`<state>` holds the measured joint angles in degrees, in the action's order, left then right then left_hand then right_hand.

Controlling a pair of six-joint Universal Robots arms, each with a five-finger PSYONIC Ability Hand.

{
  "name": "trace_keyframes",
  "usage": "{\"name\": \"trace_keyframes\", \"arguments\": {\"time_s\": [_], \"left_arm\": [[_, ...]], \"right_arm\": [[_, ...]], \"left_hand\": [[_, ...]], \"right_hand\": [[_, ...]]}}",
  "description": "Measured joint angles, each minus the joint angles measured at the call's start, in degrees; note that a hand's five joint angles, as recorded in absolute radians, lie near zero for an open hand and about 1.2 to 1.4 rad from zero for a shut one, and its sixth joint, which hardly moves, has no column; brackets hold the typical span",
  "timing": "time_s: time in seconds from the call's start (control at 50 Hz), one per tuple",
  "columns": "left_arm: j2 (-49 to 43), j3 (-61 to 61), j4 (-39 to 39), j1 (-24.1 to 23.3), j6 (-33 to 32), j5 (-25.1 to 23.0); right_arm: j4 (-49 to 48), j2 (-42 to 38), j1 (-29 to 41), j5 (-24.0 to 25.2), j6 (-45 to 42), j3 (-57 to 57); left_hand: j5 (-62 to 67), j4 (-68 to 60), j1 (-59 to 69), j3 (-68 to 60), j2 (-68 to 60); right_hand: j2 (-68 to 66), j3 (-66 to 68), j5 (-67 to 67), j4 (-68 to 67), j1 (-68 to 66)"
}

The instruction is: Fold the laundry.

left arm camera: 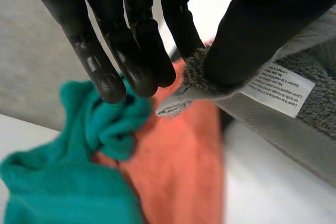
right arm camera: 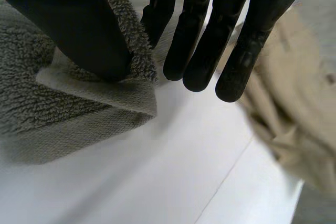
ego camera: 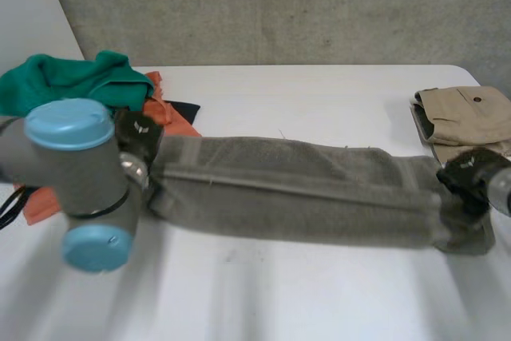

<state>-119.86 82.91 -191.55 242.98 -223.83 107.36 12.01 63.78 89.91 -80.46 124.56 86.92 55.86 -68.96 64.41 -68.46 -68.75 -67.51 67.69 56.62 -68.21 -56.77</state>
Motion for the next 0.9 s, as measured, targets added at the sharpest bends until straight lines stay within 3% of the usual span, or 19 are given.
{"name": "trace_keyframes", "arguments": {"time_s": [0.3,0.32,0.36,0.42,0.46,0.5,0.68,0.8,0.88,0.9], "left_arm": [[-21.93,-26.03,-7.97,-0.84,-3.09,2.09],[-23.22,-27.54,-8.26,-0.86,-3.46,1.91],[-24.41,-28.88,-8.80,-1.00,-3.81,1.68],[-24.90,-29.37,-11.04,-1.81,-4.19,1.32],[-24.10,-28.62,-13.78,-2.72,-4.38,1.02],[-21.94,-26.87,-16.96,-3.48,-4.48,0.76],[-12.15,-17.84,-24.04,-4.42,-4.25,0.37],[-6.47,-8.85,-24.21,-4.55,-3.84,-1.29],[-4.65,-5.17,-23.89,-4.57,-3.60,-2.11],[-3.40,-2.54,-23.69,-4.58,-3.27,-2.57]], "right_arm": [[-19.76,-16.39,3.53,-5.06,1.58,-16.00],[-20.39,-17.51,3.93,-5.30,1.49,-16.98],[-20.99,-18.74,4.54,-5.63,1.45,-18.02],[-21.75,-19.05,5.52,-6.51,2.04,-18.78],[-22.47,-17.89,6.31,-7.45,3.27,-18.87],[-23.03,-15.28,6.91,-8.12,5.17,-18.38],[-22.26,-2.17,7.08,-7.63,11.79,-13.46],[-13.08,6.09,4.92,-2.76,14.34,-7.14],[-10.22,7.26,3.79,-1.09,15.00,-4.95],[-7.86,8.28,2.39,1.18,15.74,-1.91]], "left_hand": [[0.00,0.00,0.00,0.00,0.00],[0.00,0.00,0.00,0.00,0.00],[-10.44,13.35,-10.96,12.77,14.09],[-34.41,37.64,-38.23,36.42,37.27],[-50.37,54.23,-52.64,53.04,53.79],[-53.16,57.28,-53.56,56.24,56.89],[-53.16,57.35,-53.56,56.27,57.00],[-53.16,57.35,-53.56,56.27,57.00],[-53.16,57.35,-53.56,56.27,57.00],[-53.16,57.35,-53.56,56.27,57.00]], "right_hand": [[2.17,-1.46,-1.42,1.56,1.68],[11.68,-11.60,-10.94,11.70,11.39],[37.28,-36.64,-34.13,35.49,32.76],[52.91,-52.58,-50.37,52.73,42.89],[54.96,-55.54,-52.56,54.90,45.10],[54.99,-55.70,-52.75,54.90,45.54],[54.99,-55.70,-52.76,54.90,45.54],[54.99,-55.71,-52.76,54.90,45.54],[54.90,-55.63,-52.75,54.88,45.49],[54.27,-54.60,-52.46,54.68,45.22]]}}
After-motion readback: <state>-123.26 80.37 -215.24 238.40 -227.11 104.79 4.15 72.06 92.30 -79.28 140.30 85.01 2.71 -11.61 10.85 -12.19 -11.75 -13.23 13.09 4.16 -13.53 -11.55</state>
